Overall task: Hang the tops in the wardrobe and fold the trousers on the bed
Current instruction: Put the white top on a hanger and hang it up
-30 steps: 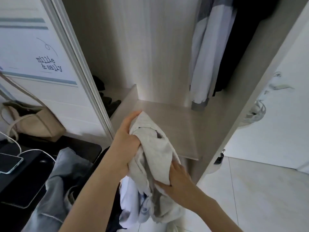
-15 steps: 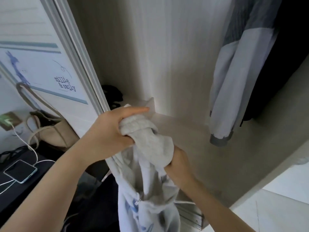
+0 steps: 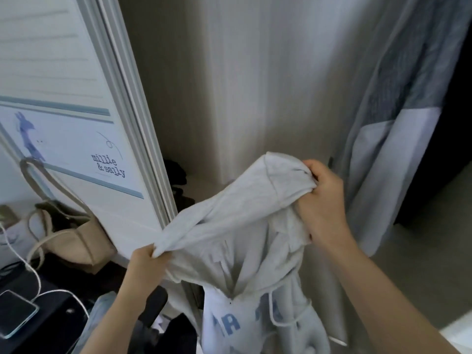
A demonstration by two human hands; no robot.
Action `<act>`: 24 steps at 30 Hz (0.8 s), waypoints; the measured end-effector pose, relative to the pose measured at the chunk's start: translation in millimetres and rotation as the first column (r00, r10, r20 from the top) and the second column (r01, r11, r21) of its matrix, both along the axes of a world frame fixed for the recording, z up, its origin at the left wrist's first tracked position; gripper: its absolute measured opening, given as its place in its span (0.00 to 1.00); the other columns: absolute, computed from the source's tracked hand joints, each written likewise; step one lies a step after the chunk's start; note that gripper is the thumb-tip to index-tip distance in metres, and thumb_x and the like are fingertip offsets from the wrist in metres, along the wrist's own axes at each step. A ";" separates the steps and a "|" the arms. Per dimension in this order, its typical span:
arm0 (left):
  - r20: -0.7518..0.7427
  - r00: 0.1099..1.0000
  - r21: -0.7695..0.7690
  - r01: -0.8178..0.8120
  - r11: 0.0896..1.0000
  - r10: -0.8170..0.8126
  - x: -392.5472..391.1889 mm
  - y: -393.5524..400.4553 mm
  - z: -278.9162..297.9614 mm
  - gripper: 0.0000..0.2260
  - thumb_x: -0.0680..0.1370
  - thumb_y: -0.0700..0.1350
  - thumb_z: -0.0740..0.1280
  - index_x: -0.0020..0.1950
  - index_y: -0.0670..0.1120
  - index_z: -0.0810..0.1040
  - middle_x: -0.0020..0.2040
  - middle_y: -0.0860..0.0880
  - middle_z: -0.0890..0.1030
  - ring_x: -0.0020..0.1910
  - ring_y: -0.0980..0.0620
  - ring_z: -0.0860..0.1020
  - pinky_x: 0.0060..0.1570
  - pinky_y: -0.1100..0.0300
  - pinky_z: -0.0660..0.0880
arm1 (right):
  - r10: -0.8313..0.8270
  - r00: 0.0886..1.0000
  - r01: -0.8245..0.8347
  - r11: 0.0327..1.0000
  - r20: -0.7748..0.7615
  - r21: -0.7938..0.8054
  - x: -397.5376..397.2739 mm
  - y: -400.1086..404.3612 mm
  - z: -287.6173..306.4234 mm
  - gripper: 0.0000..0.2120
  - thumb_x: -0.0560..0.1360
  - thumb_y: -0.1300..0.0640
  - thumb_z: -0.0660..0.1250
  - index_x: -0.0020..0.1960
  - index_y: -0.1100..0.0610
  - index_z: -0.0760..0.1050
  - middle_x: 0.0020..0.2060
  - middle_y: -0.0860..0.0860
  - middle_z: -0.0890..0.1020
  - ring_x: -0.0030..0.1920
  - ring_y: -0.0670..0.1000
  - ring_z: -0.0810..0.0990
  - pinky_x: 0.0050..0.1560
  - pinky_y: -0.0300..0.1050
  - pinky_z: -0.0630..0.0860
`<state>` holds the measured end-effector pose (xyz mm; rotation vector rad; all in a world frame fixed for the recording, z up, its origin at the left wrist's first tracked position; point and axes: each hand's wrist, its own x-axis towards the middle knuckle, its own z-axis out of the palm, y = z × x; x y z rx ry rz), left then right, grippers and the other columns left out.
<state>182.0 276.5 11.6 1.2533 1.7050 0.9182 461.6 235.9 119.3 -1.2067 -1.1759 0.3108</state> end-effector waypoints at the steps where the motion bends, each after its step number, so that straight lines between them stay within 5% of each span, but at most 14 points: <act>1: 0.224 0.974 -0.083 -0.003 0.997 0.022 3.2 1.5 2.7 0.08 0.80 0.37 0.62 0.46 0.34 0.78 0.38 0.36 0.80 0.38 0.39 0.78 0.39 0.46 0.74 | -0.020 1.000 0.020 1.000 0.016 0.001 -0.4 4.5 1.3 0.09 0.73 0.70 0.63 0.43 0.57 0.75 0.35 0.45 0.79 0.34 0.36 0.75 0.35 0.29 0.71; 4: 0.616 0.787 -0.230 0.124 0.965 0.045 18.1 4.7 16.4 0.11 0.83 0.37 0.57 0.53 0.35 0.78 0.40 0.35 0.83 0.34 0.40 0.82 0.34 0.50 0.79 | -0.079 0.995 0.079 0.997 0.057 0.003 1.2 14.3 4.4 0.10 0.73 0.70 0.64 0.43 0.55 0.76 0.35 0.45 0.79 0.35 0.38 0.76 0.36 0.31 0.72; 7: 0.652 0.752 -0.197 0.293 0.936 -0.099 34.0 10.2 29.1 0.12 0.82 0.42 0.62 0.60 0.37 0.78 0.46 0.38 0.84 0.41 0.43 0.83 0.39 0.52 0.80 | -0.176 0.981 0.174 0.984 0.087 0.034 11.4 22.0 14.8 0.11 0.72 0.69 0.64 0.44 0.53 0.76 0.37 0.43 0.80 0.37 0.40 0.76 0.40 0.37 0.74; 9: 0.305 0.873 -0.169 0.442 0.881 -0.380 41.4 17.3 31.0 0.14 0.76 0.51 0.71 0.59 0.47 0.79 0.43 0.51 0.86 0.42 0.54 0.83 0.43 0.60 0.78 | -0.214 0.974 0.210 0.976 0.074 0.060 16.7 26.3 26.4 0.10 0.72 0.69 0.64 0.45 0.55 0.76 0.37 0.44 0.79 0.37 0.40 0.76 0.41 0.38 0.74; 11: -0.134 0.775 -0.239 0.579 0.779 -0.617 45.2 29.6 28.9 0.19 0.70 0.59 0.74 0.57 0.52 0.79 0.45 0.55 0.85 0.45 0.57 0.82 0.46 0.62 0.78 | -0.233 0.970 0.226 0.970 0.072 0.094 19.6 30.2 39.5 0.09 0.72 0.70 0.63 0.44 0.58 0.76 0.36 0.46 0.79 0.35 0.38 0.75 0.39 0.33 0.73; 14: -0.379 0.780 -0.138 0.484 0.864 -0.497 44.0 49.8 40.1 0.18 0.76 0.58 0.68 0.54 0.45 0.80 0.44 0.49 0.83 0.41 0.52 0.80 0.41 0.61 0.74 | -0.250 0.965 0.242 0.965 0.075 0.103 23.3 31.6 55.2 0.06 0.72 0.70 0.63 0.44 0.61 0.76 0.36 0.50 0.79 0.37 0.44 0.75 0.39 0.38 0.73; 18: 0.111 0.915 -0.013 0.393 0.920 -0.389 48.5 61.9 98.3 0.11 0.76 0.52 0.71 0.47 0.44 0.80 0.42 0.44 0.83 0.41 0.48 0.81 0.41 0.59 0.75 | -0.320 0.944 0.306 0.940 0.079 0.152 31.9 31.5 76.8 0.08 0.72 0.69 0.63 0.45 0.58 0.76 0.35 0.46 0.78 0.35 0.37 0.74 0.36 0.34 0.72; 21: 0.501 0.748 0.065 0.468 0.881 -0.435 55.1 68.0 150.3 0.17 0.68 0.49 0.74 0.52 0.41 0.82 0.47 0.41 0.85 0.47 0.45 0.83 0.46 0.56 0.80 | -0.415 0.900 0.384 0.900 0.132 0.205 37.1 32.9 103.8 0.07 0.71 0.67 0.64 0.44 0.57 0.75 0.35 0.47 0.78 0.37 0.41 0.75 0.37 0.34 0.70; 24: 0.686 0.553 0.147 0.532 0.834 -0.473 63.1 73.0 199.7 0.20 0.63 0.46 0.77 0.53 0.40 0.84 0.51 0.41 0.85 0.46 0.47 0.85 0.41 0.56 0.82 | -0.467 0.867 0.423 0.874 0.175 0.241 34.7 34.0 127.0 0.04 0.72 0.64 0.66 0.45 0.58 0.75 0.37 0.49 0.79 0.38 0.46 0.75 0.35 0.35 0.68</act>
